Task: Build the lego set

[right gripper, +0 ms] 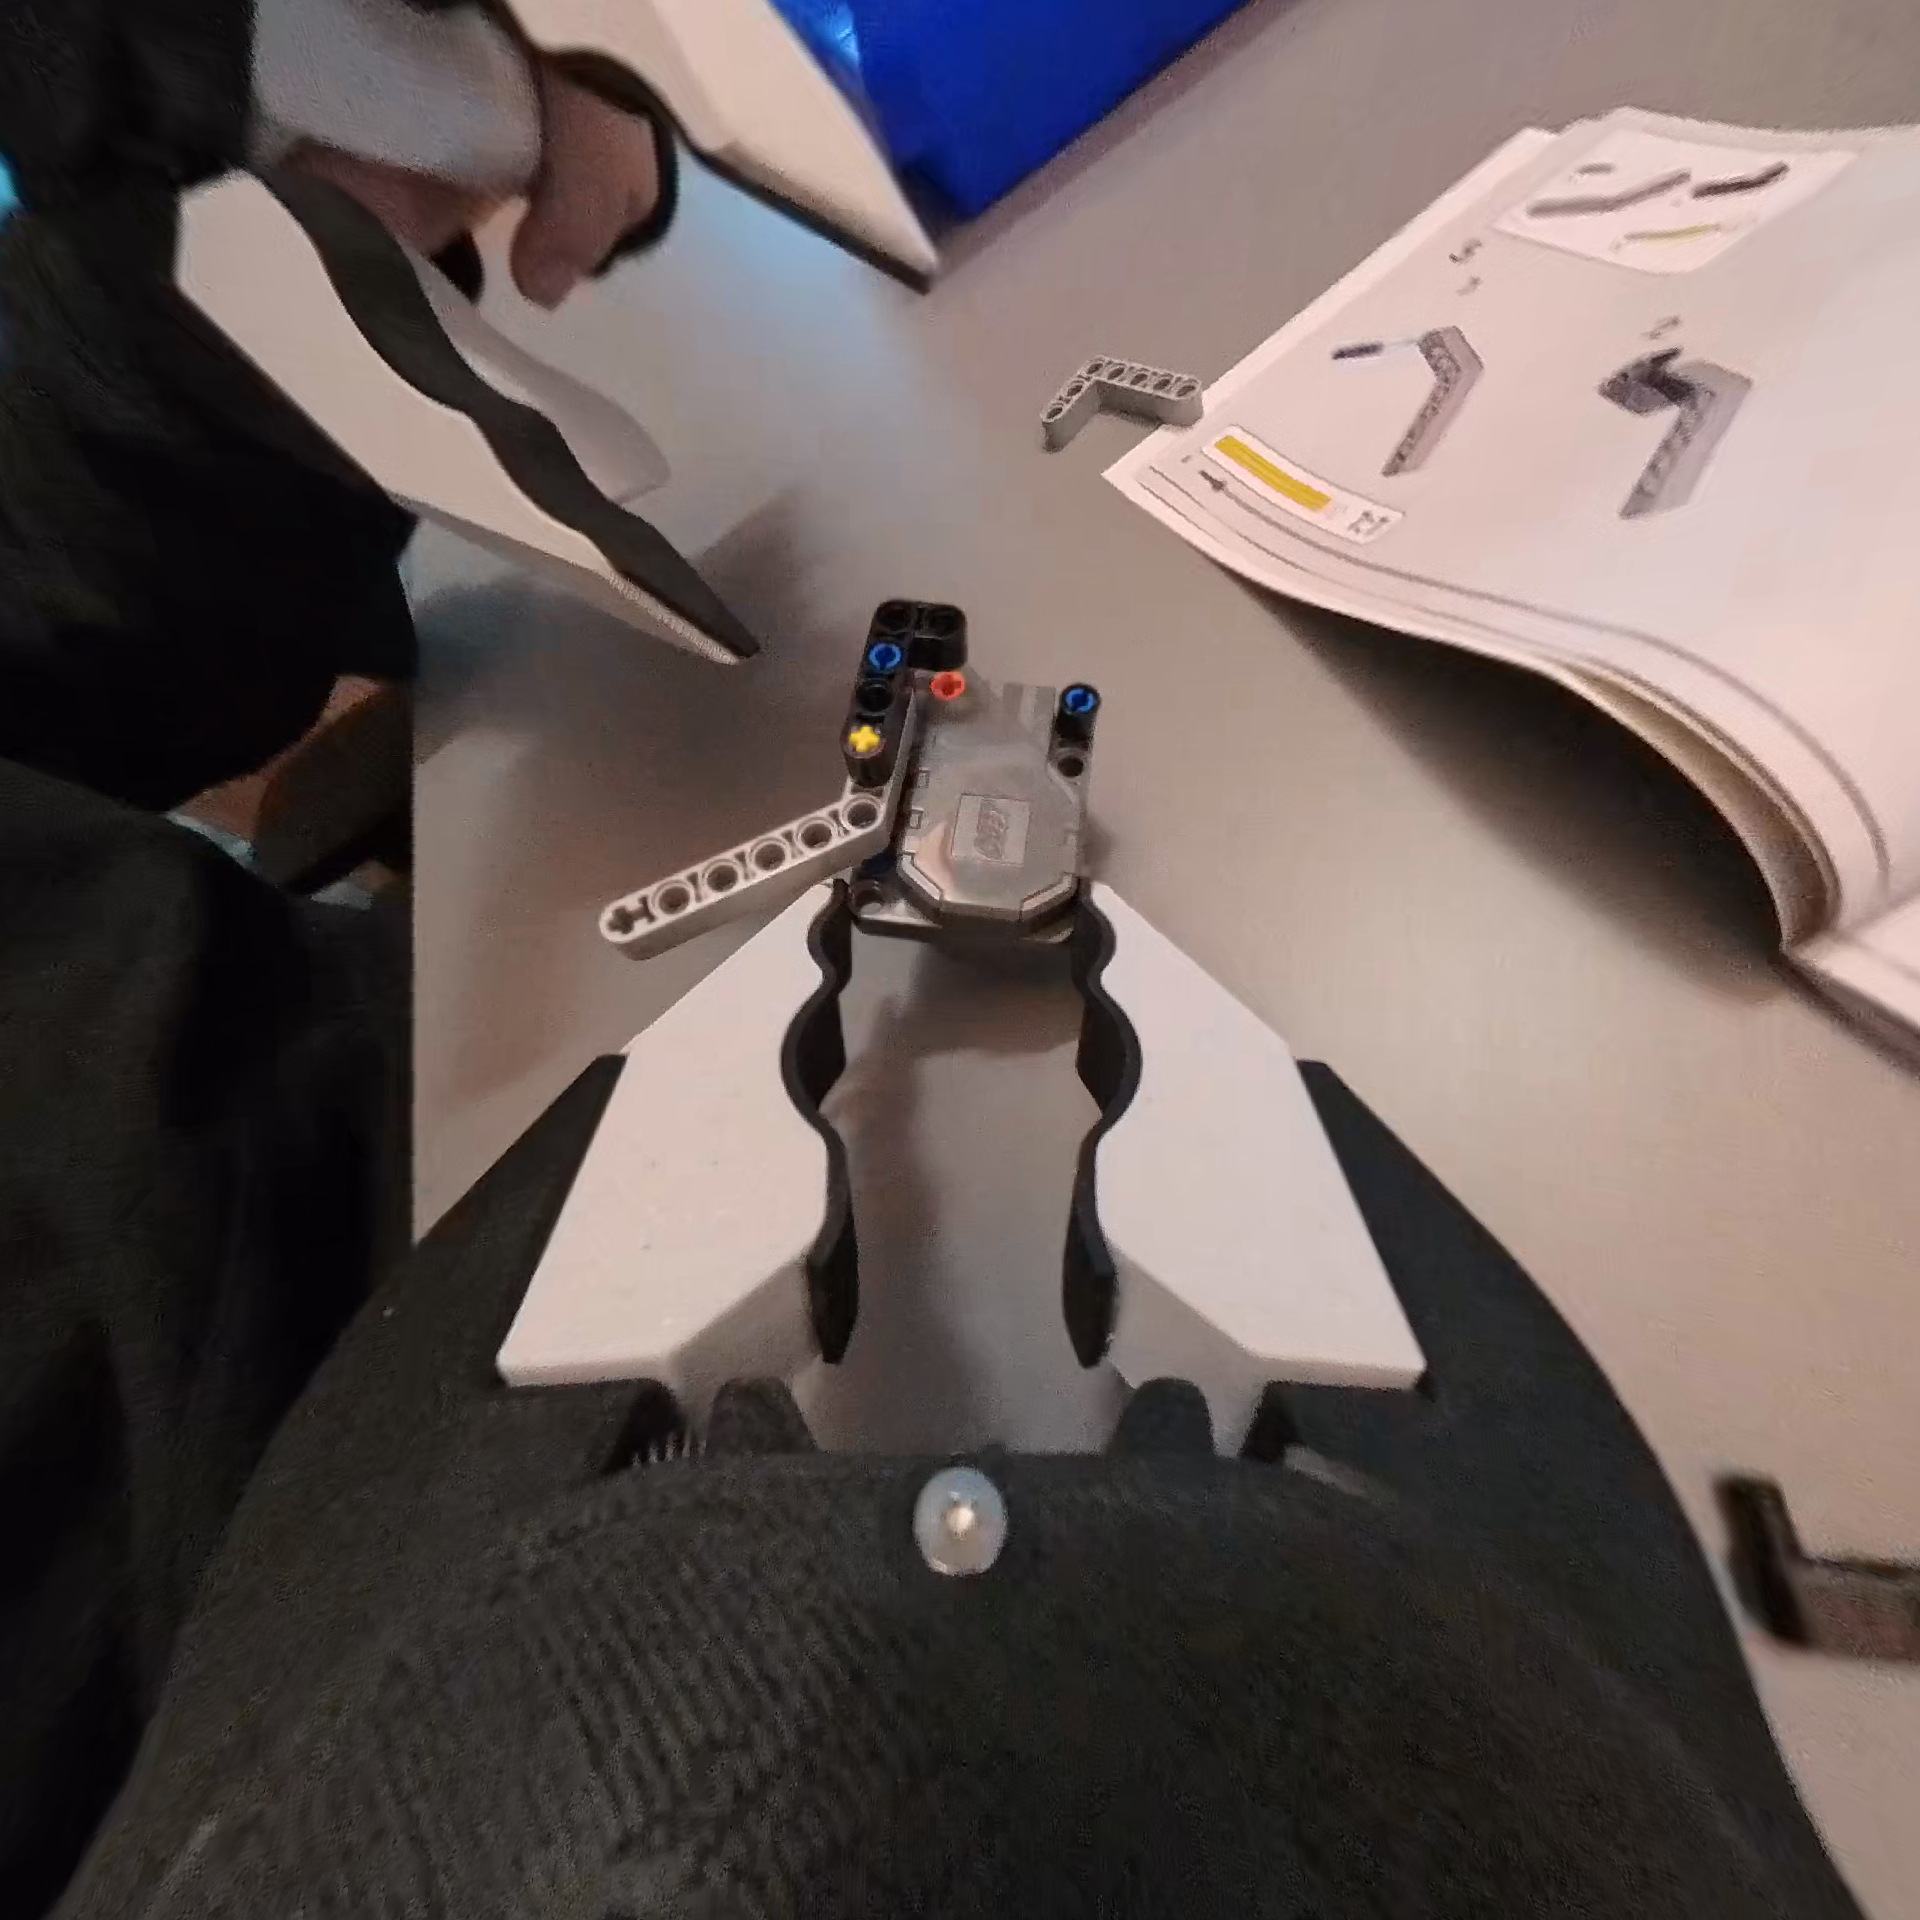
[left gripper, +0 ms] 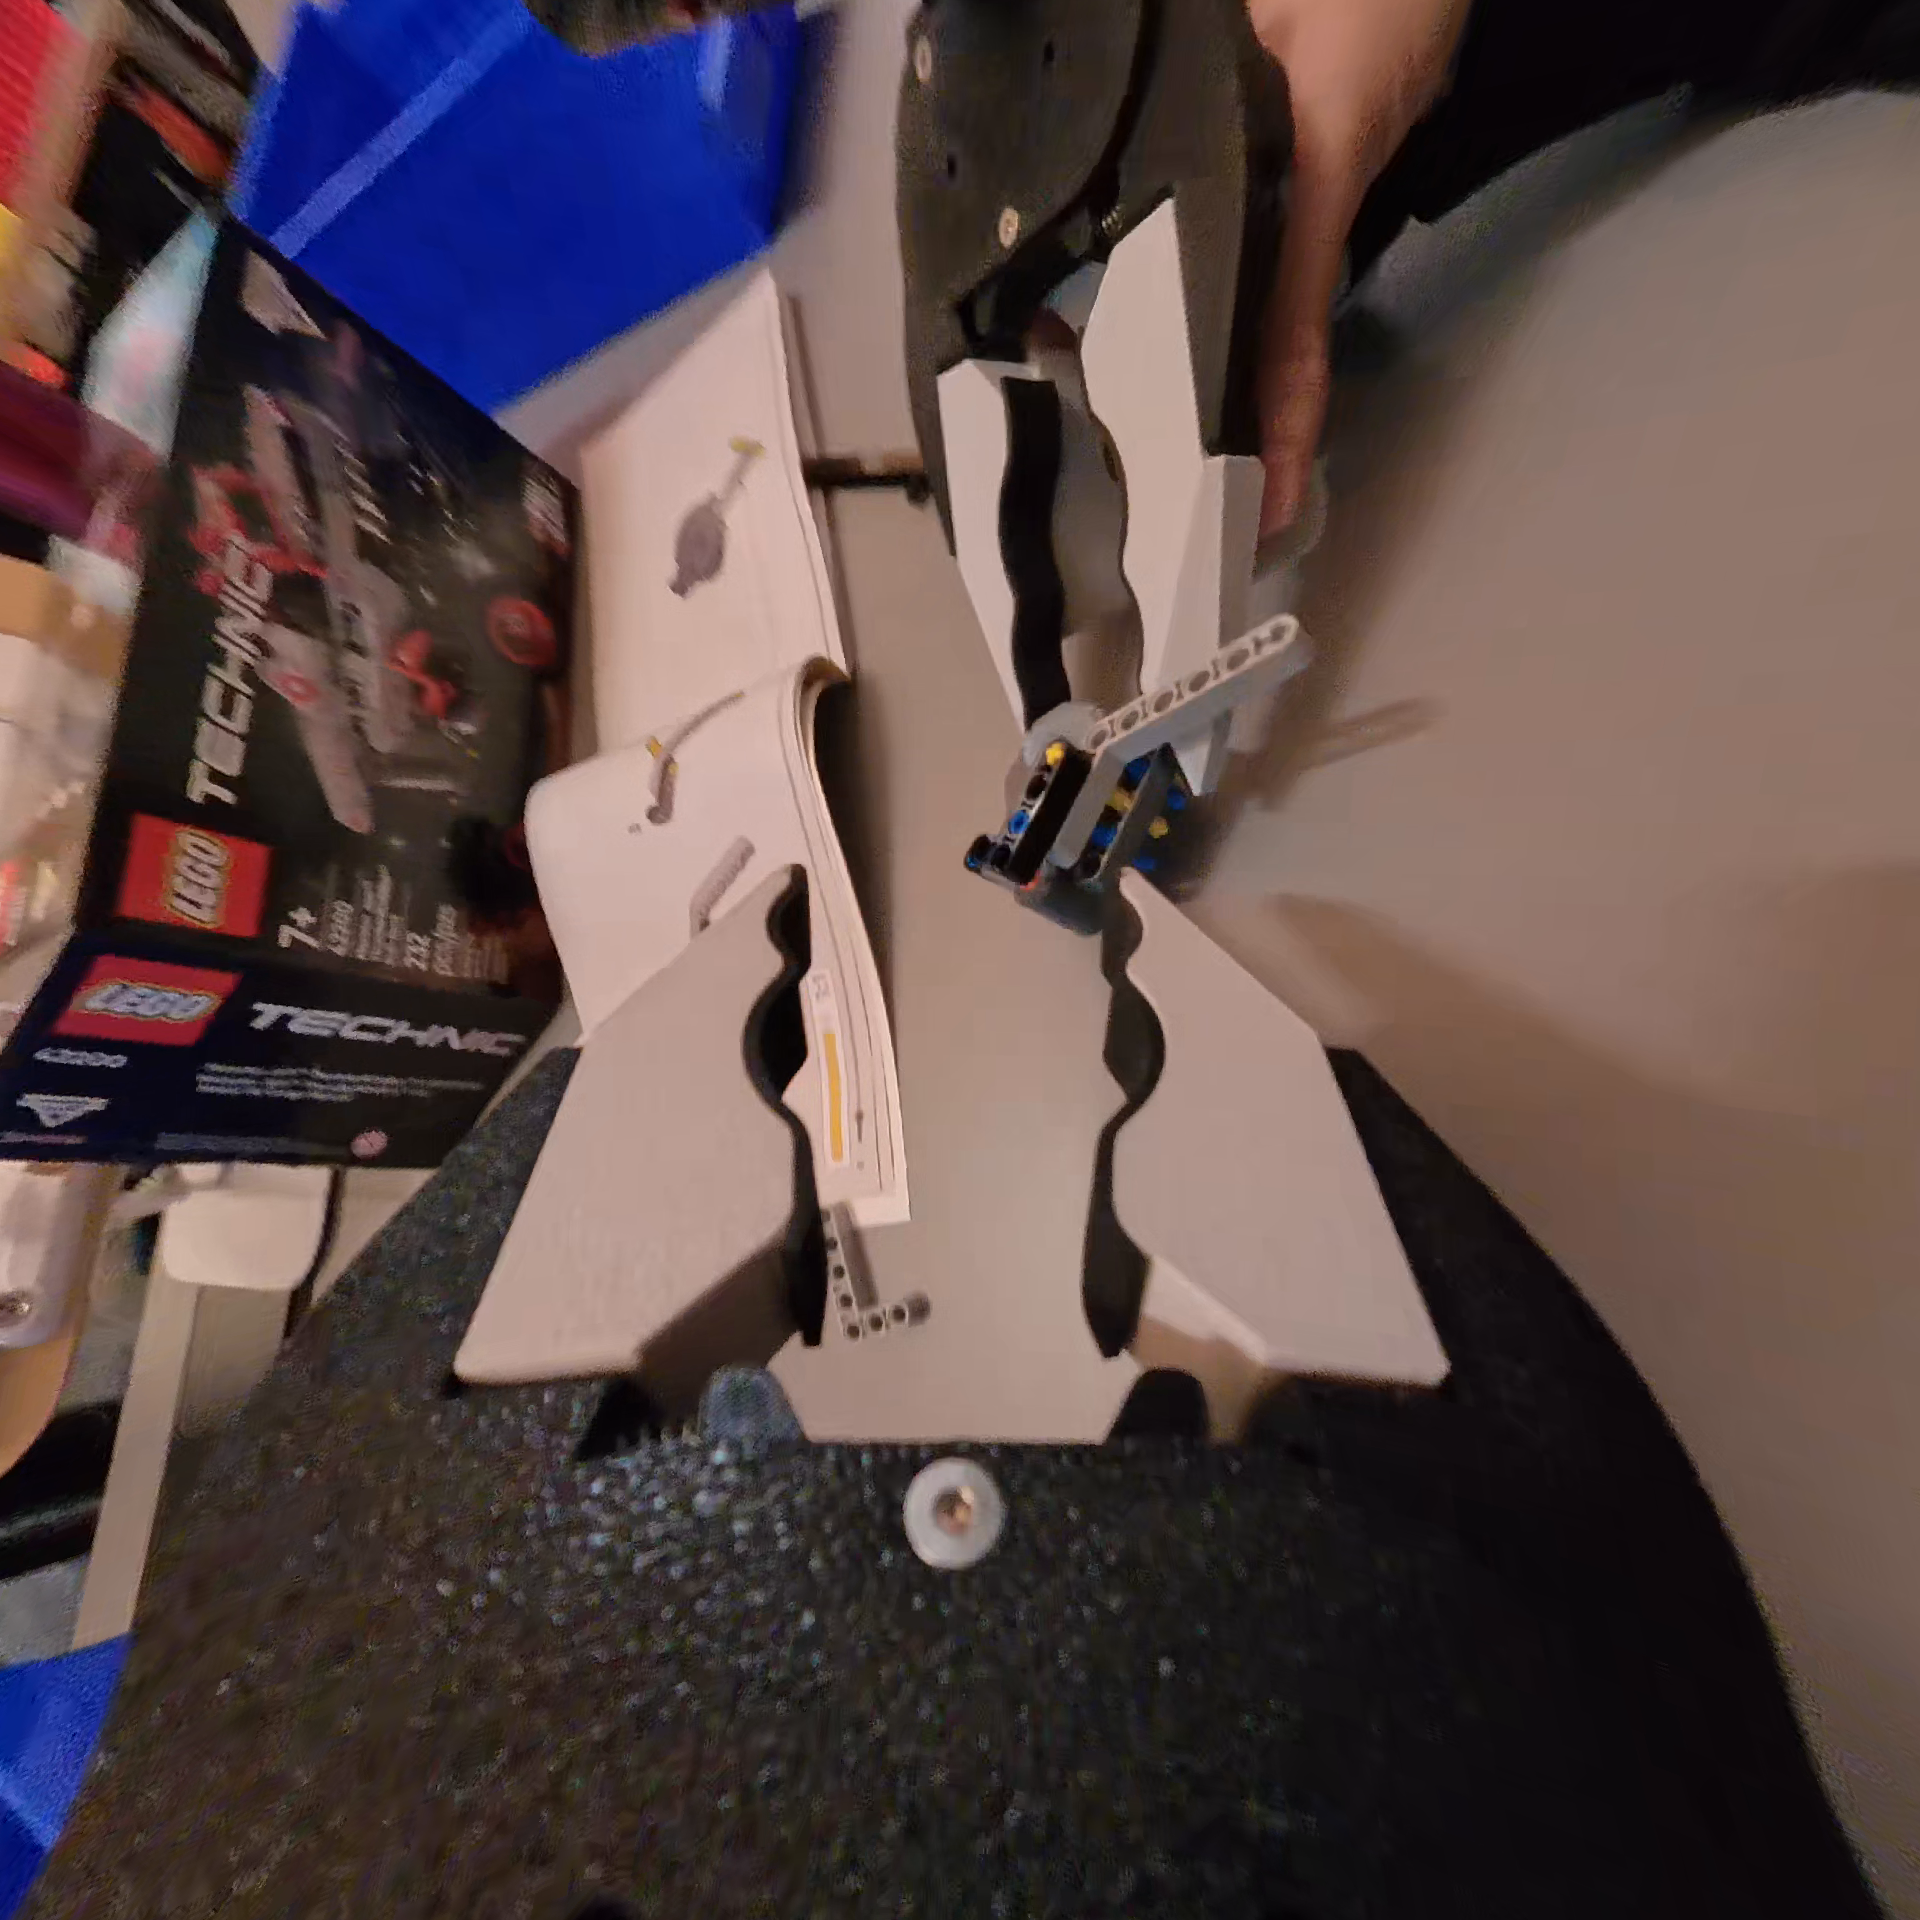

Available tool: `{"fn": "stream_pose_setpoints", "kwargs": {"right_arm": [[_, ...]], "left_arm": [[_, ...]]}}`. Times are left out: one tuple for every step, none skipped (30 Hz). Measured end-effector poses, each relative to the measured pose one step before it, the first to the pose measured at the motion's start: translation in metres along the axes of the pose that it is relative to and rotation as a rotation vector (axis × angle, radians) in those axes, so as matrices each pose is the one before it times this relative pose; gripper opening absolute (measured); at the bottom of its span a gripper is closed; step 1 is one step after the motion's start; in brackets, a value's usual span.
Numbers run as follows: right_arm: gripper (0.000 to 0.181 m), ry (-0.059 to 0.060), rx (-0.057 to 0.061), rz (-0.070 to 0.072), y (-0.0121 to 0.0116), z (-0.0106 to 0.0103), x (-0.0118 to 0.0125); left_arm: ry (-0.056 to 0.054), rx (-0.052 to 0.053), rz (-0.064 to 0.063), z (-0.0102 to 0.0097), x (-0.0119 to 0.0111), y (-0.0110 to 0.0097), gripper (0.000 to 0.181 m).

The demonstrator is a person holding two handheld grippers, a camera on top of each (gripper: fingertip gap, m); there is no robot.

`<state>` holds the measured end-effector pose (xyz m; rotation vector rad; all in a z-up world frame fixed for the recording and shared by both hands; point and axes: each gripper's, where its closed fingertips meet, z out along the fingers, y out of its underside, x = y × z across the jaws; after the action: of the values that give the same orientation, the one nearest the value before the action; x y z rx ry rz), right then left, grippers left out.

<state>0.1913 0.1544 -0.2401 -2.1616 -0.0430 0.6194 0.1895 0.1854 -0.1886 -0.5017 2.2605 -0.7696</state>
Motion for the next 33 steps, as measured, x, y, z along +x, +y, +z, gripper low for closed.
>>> {"fn": "stream_pose_setpoints", "kwargs": {"right_arm": [[0.04,0.0138,0.0073,0.0363,0.00222,-0.00592,0.00104],[0.04,0.0142,0.0108,0.0256,0.00228,-0.00722,0.00089],[0.04,0.0072,0.015,0.0199,0.00164,-0.00823,0.00051],[0.04,0.0025,0.0163,0.0267,0.00137,-0.00878,0.00087],[0.04,0.0003,0.0216,0.0186,0.00034,-0.00869,0.00135],[0.04,-0.0008,0.0267,0.0054,-0.0009,-0.00748,0.00146],[0.04,0.0029,0.019,0.0127,-0.00079,-0.00567,0.00263],[0.04,0.0069,0.0091,0.0088,-0.00048,-0.00381,0.00342],[0.04,0.0115,0.0087,-0.0028,-0.00068,-0.00256,0.0035],[0.04,0.0116,0.0079,0.0009,-0.00065,-0.00117,0.00314],[0.04,0.0036,0.0002,0.0067,0.00029,-0.00011,0.00186],[0.04,-0.0029,-0.004,0.0024,0.00101,0.0007,0.00071],[0.04,-0.0037,-0.0023,-0.0005,0.00088,0.00095,0.00032],[0.04,-0.0023,0.0007,0.0054,0.00051,0.00102,0.00054],[0.04,-0.0025,0.0,0.0087,0.00058,0.00092,0.00074],[0.04,-0.0063,0.0016,0.0043,0.00027,0.00088,0.00018],[0.04,-0.0111,0.0038,0.0045,0.00002,0.00106,-0.00044],[0.04,-0.0104,0.004,0.0083,0.00006,0.00132,-0.00034],[0.04,-0.006,0.0033,0.007,0.00026,0.00148,0.00006],[0.04,-0.0047,-0.0083,0.0084,0.00105,0.00112,-0.00017],[0.04,0.001,-0.0042,-0.0026,0.00051,0.00043,-0.0001],[0.04,0.0007,-0.0003,-0.003,-0.00006,0.00009,-0.00017],[0.04,0.0019,-0.0017,0.0021,0.00021,0.00017,0.00048],[0.04,0.0042,-0.0063,0.006,0.00083,0.00073,0.00117],[0.04,0.0046,-0.0114,0.0061,0.00141,0.00114,0.00113],[0.04,0.0019,-0.0138,0.003,0.00169,0.00149,0.00058],[0.041,0.0004,-0.0124,-0.0007,0.00145,0.00128,0.0],[0.04,-0.0031,-0.0011,-0.0045,-0.00013,0.00079,-0.00082],[0.04,-0.0024,-0.0035,0.0,0.0003,0.00048,-0.00033],[0.04,-0.005,-0.0007,0.0015,0.00005,0.00024,-0.00045],[0.04,-0.0065,0.0009,0.0054,-0.0002,0.0,-0.00026],[0.04,-0.0053,0.0026,0.0076,-0.00031,-0.00032,0.0001],[0.04,-0.0047,0.002,0.0063,-0.00026,-0.00013,0.00012]], "left_arm": [[-0.0287,0.0368,0.017,0.00226,0.00177,-0.0015,0.054],[-0.0255,0.0225,0.0216,0.00319,0.00227,-0.00063,0.053],[-0.033,0.0162,0.0278,0.00382,0.00103,-0.00124,0.053],[-0.034,0.0144,0.0349,0.004,0.00066,-0.00236,0.053],[-0.0264,0.0123,0.0369,0.00463,0.00133,-0.00332,0.053],[-0.0267,0.0119,0.0324,0.00521,0.00014,-0.00391,0.053],[-0.0309,0.0119,0.0282,0.00548,-0.00164,-0.00412,0.053],[-0.0271,0.0125,0.0294,0.00588,-0.00182,-0.00388,0.053],[-0.0202,0.012,0.0301,0.00584,-0.00148,-0.00357,0.054],[-0.02,0.0089,0.0259,0.00552,-0.00182,-0.00307,0.053],[-0.0144,0.009,0.0218,0.00492,-0.00095,-0.00312,0.053],[-0.0063,0.0105,0.0204,0.00401,0.00055,-0.00331,0.052],[-0.0079,0.0067,0.0244,0.00315,0.00107,-0.00295,0.052],[-0.0118,0.0008,0.0294,0.00217,0.00117,-0.00163,0.05],[-0.0027,-0.0021,0.029,0.00138,0.00274,-0.0009,0.047],[0.0054,-0.0009,0.0188,0.00099,0.00383,-0.00155,0.044],[0.0038,0.0013,0.0065,0.00085,0.00355,-0.00182,0.043],[0.0059,0.0015,0.0,0.001,0.00374,-0.00155,0.043],[0.0107,-0.0021,-0.0009,0.00105,0.00415,-0.00057,0.044],[0.0032,-0.0052,0.001,0.00053,0.00198,0.00065,0.045],[-0.0041,-0.004,0.0022,0.00025,0.00021,0.00065,0.045],[0.0019,-0.0016,-0.0031,0.00045,0.00089,-0.00031,0.045],[0.0113,-0.0001,-0.0124,-0.00002,0.00151,0.00003,0.045],[0.0013,0.0015,-0.018,-0.00014,-0.00063,0.00031,0.045],[-0.0076,0.0063,-0.0149,0.00014,-0.00198,-0.00036,0.044],[0.0034,0.0062,-0.01,0.00009,-0.00065,-0.00082,0.041],[0.0059,0.0039,-0.0093,-0.00011,-0.00001,-0.0011,0.039],[0.0057,0.0033,-0.0068,-0.00057,0.00084,-0.0009,0.038],[0.009,-0.0009,-0.0021,-0.00063,0.00163,0.00008,0.037],[0.0033,-0.0065,0.0025,-0.00075,0.00109,0.00099,0.035],[0.0015,-0.0043,0.0074,0.00009,0.00071,0.00027,0.034],[0.0095,-0.0007,0.0097,-0.00006,0.00169,-0.00043,0.034],[0.0145,-0.0037,0.009,0.00058,0.00253,0.00006,0.035]]}}
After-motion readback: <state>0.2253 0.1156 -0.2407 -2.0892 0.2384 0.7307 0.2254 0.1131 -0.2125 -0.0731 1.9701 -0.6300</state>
